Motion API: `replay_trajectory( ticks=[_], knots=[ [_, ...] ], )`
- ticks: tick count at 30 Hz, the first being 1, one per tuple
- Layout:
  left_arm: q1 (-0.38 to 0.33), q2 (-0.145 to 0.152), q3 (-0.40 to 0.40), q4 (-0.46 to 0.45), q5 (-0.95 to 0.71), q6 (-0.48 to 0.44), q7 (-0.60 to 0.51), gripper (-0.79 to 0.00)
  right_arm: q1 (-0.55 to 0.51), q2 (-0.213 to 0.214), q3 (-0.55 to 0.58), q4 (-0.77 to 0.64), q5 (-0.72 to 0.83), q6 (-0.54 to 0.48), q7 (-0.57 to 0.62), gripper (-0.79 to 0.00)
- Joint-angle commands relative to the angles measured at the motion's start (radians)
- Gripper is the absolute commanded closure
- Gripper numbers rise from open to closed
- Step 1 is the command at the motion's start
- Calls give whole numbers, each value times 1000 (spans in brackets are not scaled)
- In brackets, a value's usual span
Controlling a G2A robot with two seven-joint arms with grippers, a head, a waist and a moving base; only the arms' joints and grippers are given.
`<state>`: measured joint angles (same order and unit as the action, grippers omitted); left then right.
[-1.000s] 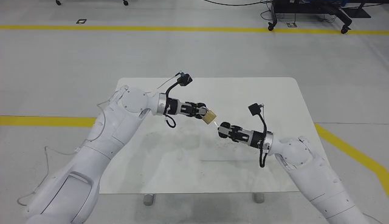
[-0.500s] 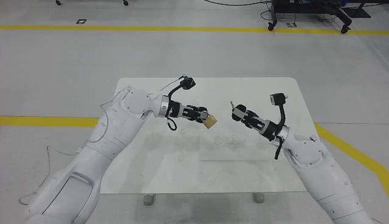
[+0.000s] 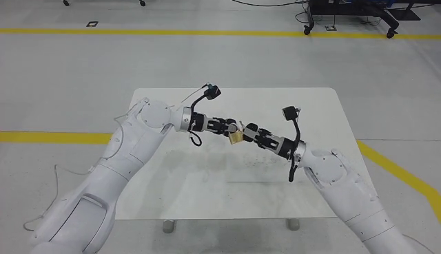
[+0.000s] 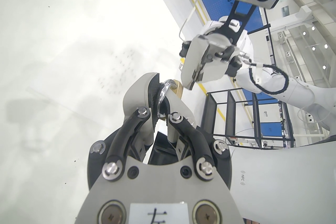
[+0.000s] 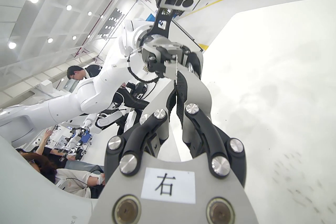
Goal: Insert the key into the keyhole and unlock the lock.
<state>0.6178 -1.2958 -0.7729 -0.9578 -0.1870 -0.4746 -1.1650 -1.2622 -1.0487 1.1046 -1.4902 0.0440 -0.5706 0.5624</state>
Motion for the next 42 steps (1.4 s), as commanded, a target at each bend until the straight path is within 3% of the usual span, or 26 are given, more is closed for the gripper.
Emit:
replay_trajectory(
  ticks=[1,8,12,20,42],
  knots=[
    [-1,0,-1,4,-2,-2,-1,0,0,-1,-11,-3,0,1,22,0],
    [5,-4,-18,39,-61,71,15,0,-22,0,3,-15,26,-51,30,0],
    [-5,-9,-26,69,-116,125,-8,0,-55,3,8,-30,22,-29,46,0],
    [-13,-19,-27,89,-126,91,5,0,1,-15,-56,53,163,-35,134,0],
    [13,-11,-73,61,-103,31,49,0,20,-31,-52,115,216,-70,125,0]
  ],
)
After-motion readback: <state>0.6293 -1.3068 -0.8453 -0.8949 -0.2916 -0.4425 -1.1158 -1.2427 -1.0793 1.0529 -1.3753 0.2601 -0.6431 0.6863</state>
